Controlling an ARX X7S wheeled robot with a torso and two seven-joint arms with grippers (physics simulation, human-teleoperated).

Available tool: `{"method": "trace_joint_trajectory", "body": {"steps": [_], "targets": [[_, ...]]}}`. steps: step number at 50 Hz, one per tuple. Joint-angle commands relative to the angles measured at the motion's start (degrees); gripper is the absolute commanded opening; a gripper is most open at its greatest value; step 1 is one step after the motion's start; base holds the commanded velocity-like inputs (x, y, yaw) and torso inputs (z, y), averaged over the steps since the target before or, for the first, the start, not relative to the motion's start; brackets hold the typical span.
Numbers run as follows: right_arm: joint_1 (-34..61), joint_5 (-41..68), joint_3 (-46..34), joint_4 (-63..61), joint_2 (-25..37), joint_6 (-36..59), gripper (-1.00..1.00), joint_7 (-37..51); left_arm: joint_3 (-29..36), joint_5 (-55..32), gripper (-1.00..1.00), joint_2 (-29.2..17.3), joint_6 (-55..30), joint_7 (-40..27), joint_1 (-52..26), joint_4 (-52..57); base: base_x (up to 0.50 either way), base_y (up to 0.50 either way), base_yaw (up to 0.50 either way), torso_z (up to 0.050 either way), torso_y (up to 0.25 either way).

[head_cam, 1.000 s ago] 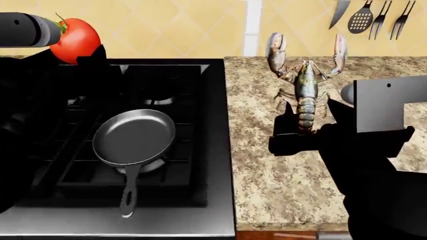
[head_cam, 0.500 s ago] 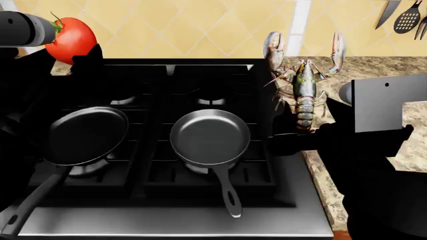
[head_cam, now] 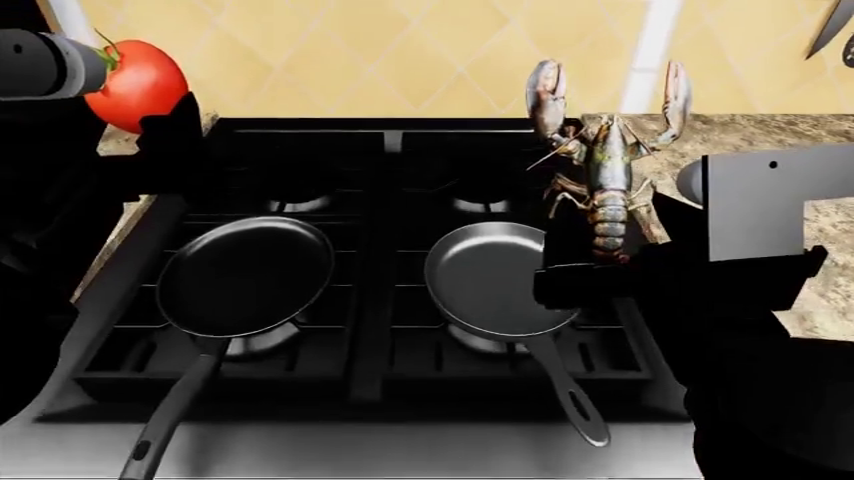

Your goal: Place both pans onto different burners. Then place the tomato and the lobster on different pans.

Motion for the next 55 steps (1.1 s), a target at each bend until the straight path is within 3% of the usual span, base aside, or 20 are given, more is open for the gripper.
{"method": "trace_joint_trajectory", "body": {"steps": [1, 6, 19, 30, 41, 55], "targets": [[1.77, 0.54, -0.32, 0.31, -0.26, 1.29, -1.00, 0.56, -0.19, -0.41, -1.00, -0.15, 0.77, -0.26, 0.40, -0.15, 0.50, 0.00, 0.00, 0.000, 0.000], [2.73, 1.13, -0.68, 0.50, -0.46, 1.71, -1.00, 1.02, -0.31, -0.35, -1.00, -0.26, 0.94, -0.25, 0.63, -0.15, 0.49, 0.00, 0.00, 0.000, 0.000], [7.97, 4.21, -4.60, 8.46, -2.57, 6.08, -1.00, -0.64, -0.59, 0.27, -1.00, -0.42, 1.60, 0.32, 1.73, -0.32, 0.01, 0.00, 0.00, 0.000, 0.001], [9.47, -1.34, -8.19, 17.38, -5.97, 7.98, -1.00, -6.71, -0.98, 0.77, -1.00, -0.56, 2.35, 0.84, 2.87, -0.54, 0.00, 0.00, 0.00, 0.000, 0.000], [7.61, -5.00, -10.93, 20.96, -8.52, 7.66, -1.00, -10.71, -1.19, 1.00, -1.00, -0.76, 2.67, 1.05, 3.32, -0.64, 0.00, 0.00, 0.00, 0.000, 0.000], [2.04, -3.53, -11.06, 16.16, -6.37, 6.09, -1.00, -9.15, -1.10, 0.99, -1.00, -0.77, 2.66, 1.01, 3.23, -0.75, 0.00, 0.00, 0.00, 0.000, 0.001]]}}
